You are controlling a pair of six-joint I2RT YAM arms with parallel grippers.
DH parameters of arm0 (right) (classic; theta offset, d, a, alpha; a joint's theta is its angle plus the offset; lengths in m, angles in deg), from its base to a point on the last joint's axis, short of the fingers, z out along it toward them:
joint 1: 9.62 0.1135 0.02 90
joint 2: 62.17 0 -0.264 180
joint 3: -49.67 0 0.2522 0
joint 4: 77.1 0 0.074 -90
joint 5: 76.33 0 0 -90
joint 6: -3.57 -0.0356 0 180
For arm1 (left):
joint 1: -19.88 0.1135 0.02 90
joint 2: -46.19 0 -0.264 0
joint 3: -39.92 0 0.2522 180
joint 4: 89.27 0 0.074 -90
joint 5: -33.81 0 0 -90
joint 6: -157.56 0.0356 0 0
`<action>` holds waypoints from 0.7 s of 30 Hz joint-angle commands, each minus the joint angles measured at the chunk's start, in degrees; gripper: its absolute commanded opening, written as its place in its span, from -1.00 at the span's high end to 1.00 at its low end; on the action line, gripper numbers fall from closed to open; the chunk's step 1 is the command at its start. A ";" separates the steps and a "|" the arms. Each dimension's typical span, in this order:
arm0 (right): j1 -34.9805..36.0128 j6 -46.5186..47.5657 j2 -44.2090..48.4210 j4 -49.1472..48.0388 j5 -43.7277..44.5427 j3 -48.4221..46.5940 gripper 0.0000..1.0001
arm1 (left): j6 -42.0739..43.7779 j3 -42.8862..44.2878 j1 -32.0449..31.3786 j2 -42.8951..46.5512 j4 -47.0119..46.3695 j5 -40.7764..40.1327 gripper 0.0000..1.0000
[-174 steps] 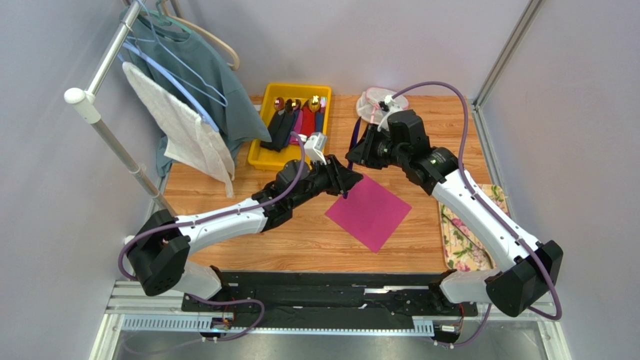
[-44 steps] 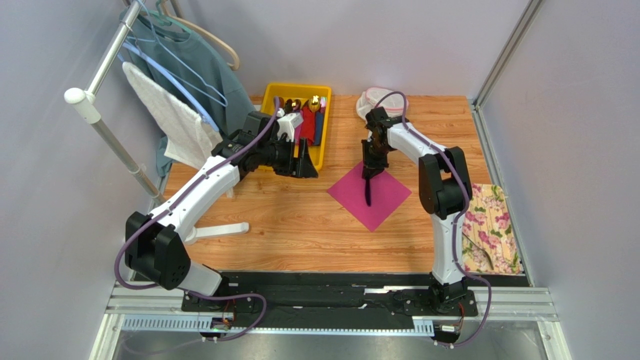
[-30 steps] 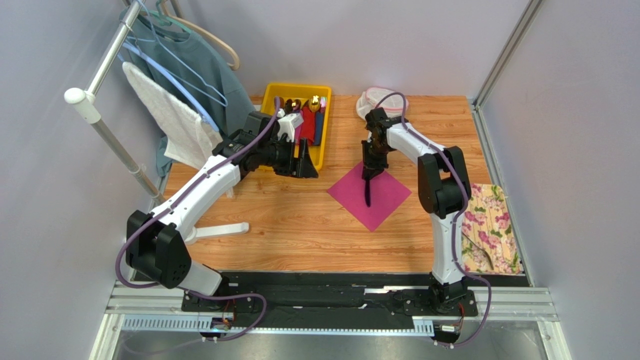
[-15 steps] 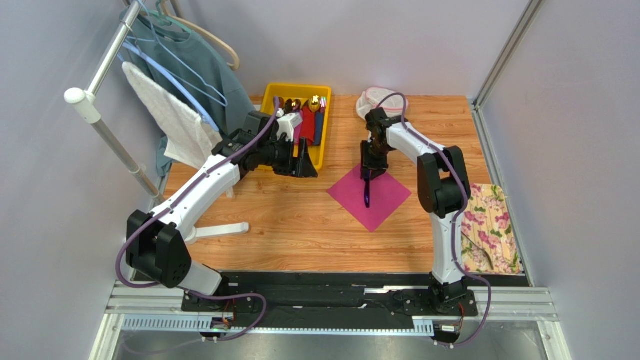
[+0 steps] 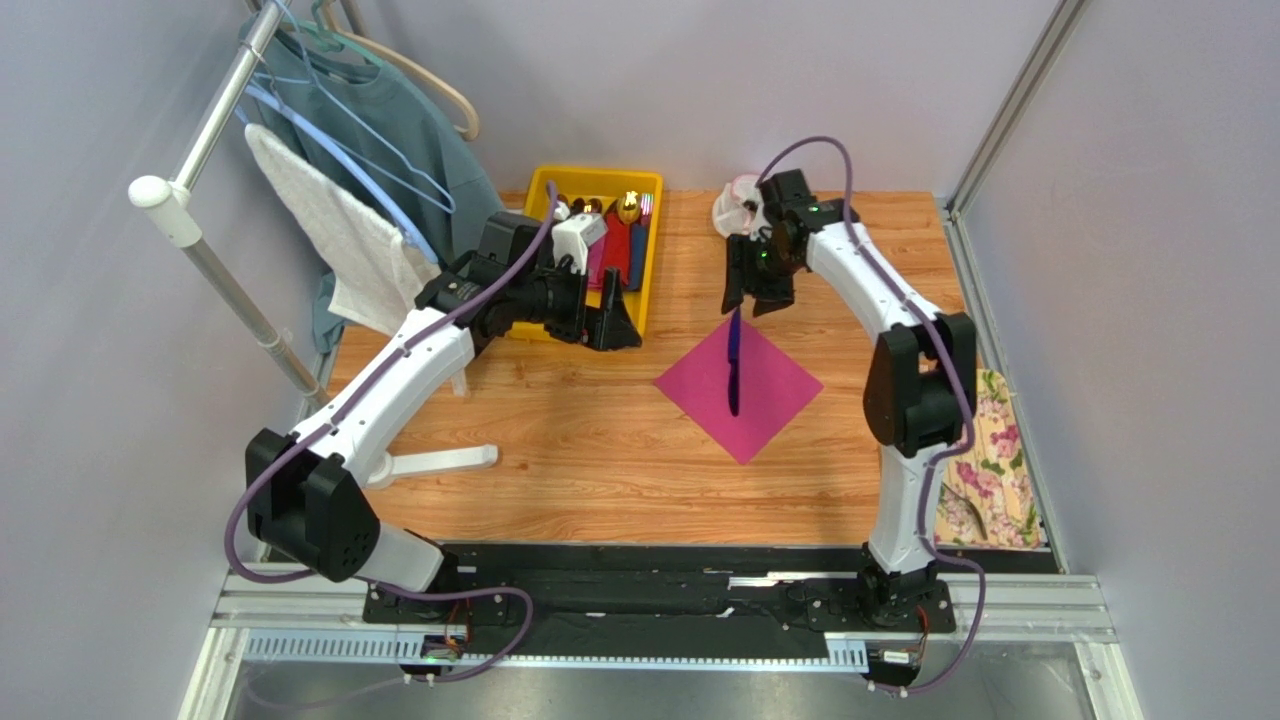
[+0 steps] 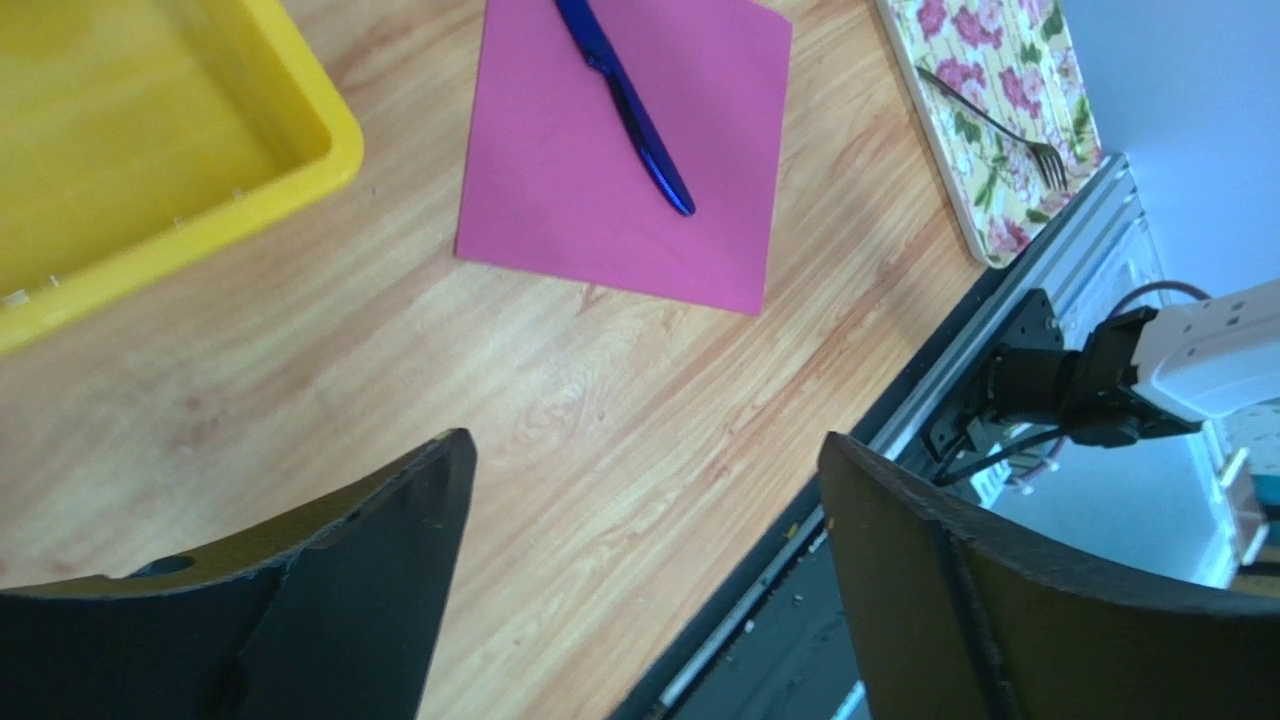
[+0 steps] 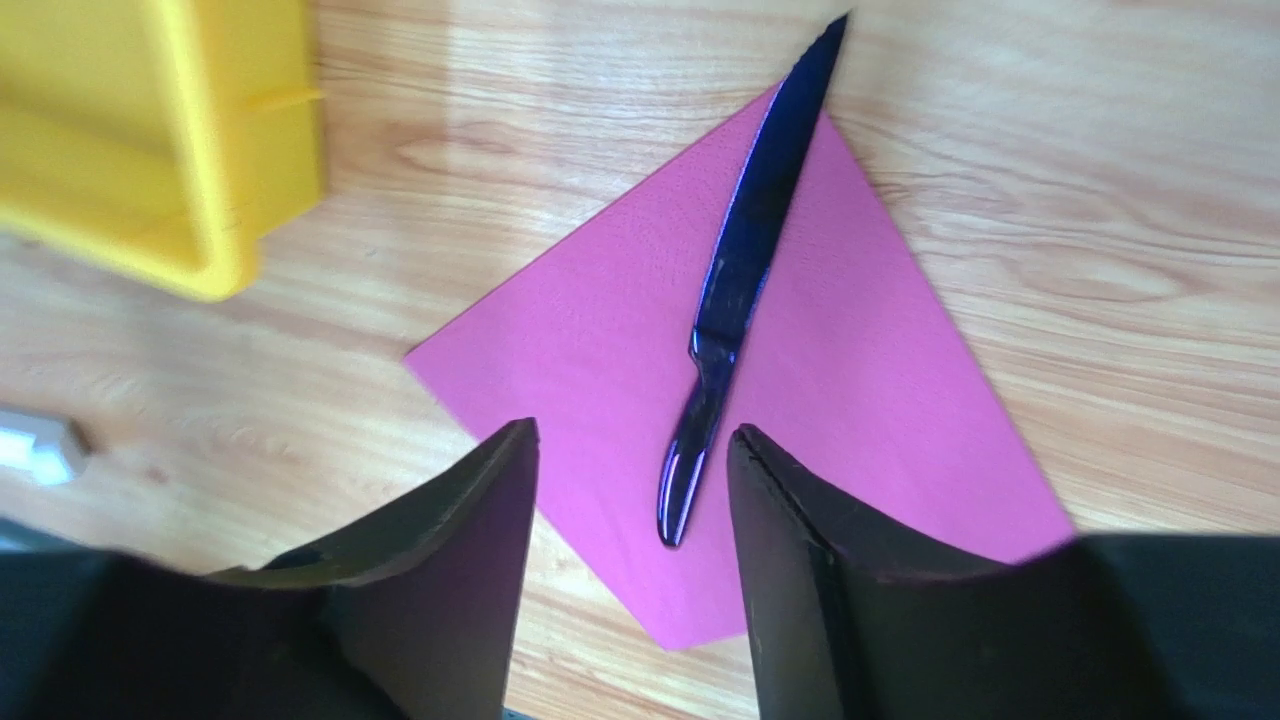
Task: Place the utensils on the paper napkin and roll it up
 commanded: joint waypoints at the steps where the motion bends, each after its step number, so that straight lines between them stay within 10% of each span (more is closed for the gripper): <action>1: -5.38 10.07 11.04 0.96 -4.22 0.11 -0.23 | 5.47 0.56 0.42 3.46 -7.16 3.07 -0.98; 9: -21.97 22.90 27.11 7.09 -9.93 13.81 -0.79 | 10.75 -0.58 0.42 3.55 -12.79 5.97 -0.98; 21: -38.44 60.86 41.02 24.17 -3.19 36.04 -0.49 | 14.78 -1.02 0.34 0.56 -17.19 14.75 -0.81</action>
